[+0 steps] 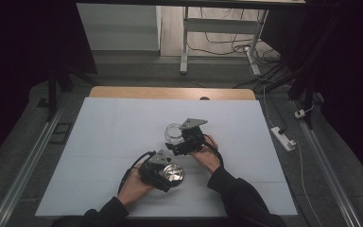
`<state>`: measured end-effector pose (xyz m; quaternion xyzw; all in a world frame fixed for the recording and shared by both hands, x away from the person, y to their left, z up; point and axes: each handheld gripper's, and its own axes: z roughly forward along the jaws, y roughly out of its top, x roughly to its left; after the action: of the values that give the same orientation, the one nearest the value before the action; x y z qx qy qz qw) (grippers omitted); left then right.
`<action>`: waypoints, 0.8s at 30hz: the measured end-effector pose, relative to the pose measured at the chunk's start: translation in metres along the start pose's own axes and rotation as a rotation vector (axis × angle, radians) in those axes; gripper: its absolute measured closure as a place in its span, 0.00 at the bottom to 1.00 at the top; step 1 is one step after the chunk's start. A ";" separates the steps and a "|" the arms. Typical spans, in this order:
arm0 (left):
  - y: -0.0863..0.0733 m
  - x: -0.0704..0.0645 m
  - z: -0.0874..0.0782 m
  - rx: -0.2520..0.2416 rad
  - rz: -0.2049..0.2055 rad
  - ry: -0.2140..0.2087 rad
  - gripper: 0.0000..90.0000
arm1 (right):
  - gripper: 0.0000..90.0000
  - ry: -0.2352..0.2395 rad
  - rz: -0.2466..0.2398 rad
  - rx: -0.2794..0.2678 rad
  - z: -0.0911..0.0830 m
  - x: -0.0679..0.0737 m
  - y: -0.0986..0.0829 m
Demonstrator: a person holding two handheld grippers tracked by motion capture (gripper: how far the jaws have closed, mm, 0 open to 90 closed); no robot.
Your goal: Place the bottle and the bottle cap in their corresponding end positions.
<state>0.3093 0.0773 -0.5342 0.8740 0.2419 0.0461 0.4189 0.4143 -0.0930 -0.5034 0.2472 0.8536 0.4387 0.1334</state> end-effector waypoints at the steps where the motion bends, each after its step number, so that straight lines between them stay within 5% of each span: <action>1: 0.000 0.000 -0.001 0.000 0.003 0.000 0.09 | 0.05 -0.002 -0.003 0.001 0.000 0.000 0.000; 24: -0.006 0.009 -0.044 -0.060 -0.060 0.023 0.09 | 0.03 0.003 0.014 -0.018 -0.018 0.004 0.004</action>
<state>0.3018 0.1161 -0.5112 0.8529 0.2711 0.0506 0.4432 0.4042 -0.1010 -0.4895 0.2512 0.8481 0.4476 0.1313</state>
